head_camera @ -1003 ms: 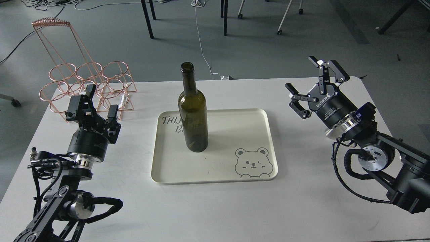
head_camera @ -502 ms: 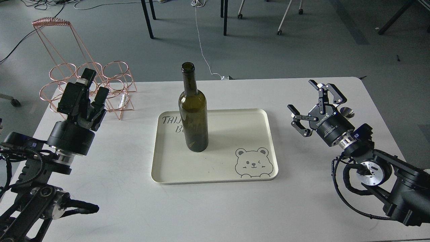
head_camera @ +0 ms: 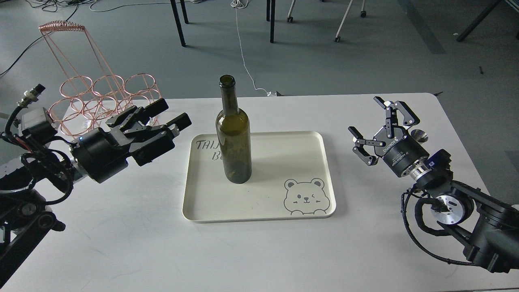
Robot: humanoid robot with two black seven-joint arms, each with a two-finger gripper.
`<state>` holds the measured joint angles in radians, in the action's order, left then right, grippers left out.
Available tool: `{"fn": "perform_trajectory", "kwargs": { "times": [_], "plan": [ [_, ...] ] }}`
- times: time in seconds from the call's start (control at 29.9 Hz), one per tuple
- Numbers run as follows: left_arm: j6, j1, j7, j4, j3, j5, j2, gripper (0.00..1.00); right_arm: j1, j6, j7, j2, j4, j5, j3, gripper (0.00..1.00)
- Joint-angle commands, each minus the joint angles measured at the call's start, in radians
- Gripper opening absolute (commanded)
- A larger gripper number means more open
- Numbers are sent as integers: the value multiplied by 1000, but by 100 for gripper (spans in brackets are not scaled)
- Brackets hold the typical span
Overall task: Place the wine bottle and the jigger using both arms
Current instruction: 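Grasp the green wine bottle neck with the left gripper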
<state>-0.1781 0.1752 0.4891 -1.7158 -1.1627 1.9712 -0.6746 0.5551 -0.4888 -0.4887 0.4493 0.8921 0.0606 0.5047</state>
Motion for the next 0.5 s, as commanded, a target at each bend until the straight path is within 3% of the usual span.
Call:
{"fn": "perform_trajectory", "kwargs": {
  "times": [0.0,0.17,0.47],
  "plan": [
    [-4,130,0,13,90,83,-17,98,-3,0,0,2,-1,2,0,99],
    [-18,274,0,83,202,169,-10,98,-4,0,0,2,-1,4,1,99],
    [-20,394,0,188,281,195,46,98,-11,0,0,2,-1,5,3,99]
  ]
}}
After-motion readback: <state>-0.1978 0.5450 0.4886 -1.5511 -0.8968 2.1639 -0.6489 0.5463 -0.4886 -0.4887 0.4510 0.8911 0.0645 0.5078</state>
